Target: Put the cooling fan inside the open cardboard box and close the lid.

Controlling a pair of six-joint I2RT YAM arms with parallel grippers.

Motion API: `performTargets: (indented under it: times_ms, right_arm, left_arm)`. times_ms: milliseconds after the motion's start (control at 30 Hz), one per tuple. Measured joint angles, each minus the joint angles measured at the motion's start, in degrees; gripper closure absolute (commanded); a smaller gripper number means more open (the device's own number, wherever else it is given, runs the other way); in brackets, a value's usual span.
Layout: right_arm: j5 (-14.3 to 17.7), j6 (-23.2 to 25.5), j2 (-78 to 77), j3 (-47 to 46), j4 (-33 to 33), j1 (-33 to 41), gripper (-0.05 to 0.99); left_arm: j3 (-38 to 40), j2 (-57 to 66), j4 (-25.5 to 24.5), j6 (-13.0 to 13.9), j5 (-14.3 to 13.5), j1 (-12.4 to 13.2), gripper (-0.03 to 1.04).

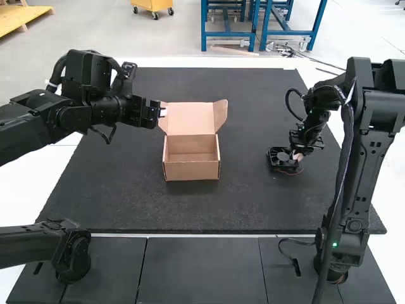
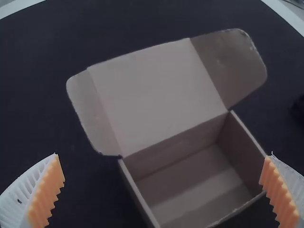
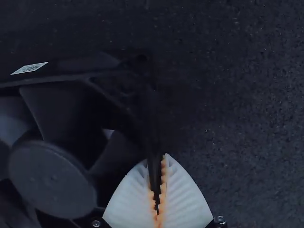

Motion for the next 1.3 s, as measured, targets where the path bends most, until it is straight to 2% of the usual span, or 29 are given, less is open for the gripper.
performTargets:
  times_ms: [367, 1000, 1300]
  right_arm:
    - [-0.1, 5.2, -0.9, 0.0, -0.5, 0.0, 0.95]
    - [-1.7, 7.4, -21.1, 0.0, -13.7, 0.0, 0.95]
    - [-2.5, 7.8, -30.1, -0.3, -18.0, 0.0, 0.95]
  left_arm:
    - [0.0, 0.0, -0.5, 0.0, 0.0, 0.0, 0.04]
    - [-1.4, -2.3, -2.0, 0.0, -0.4, 0.0, 0.04]
    - [-3.1, -5.6, -5.4, 0.1, -0.9, 0.0, 0.04]
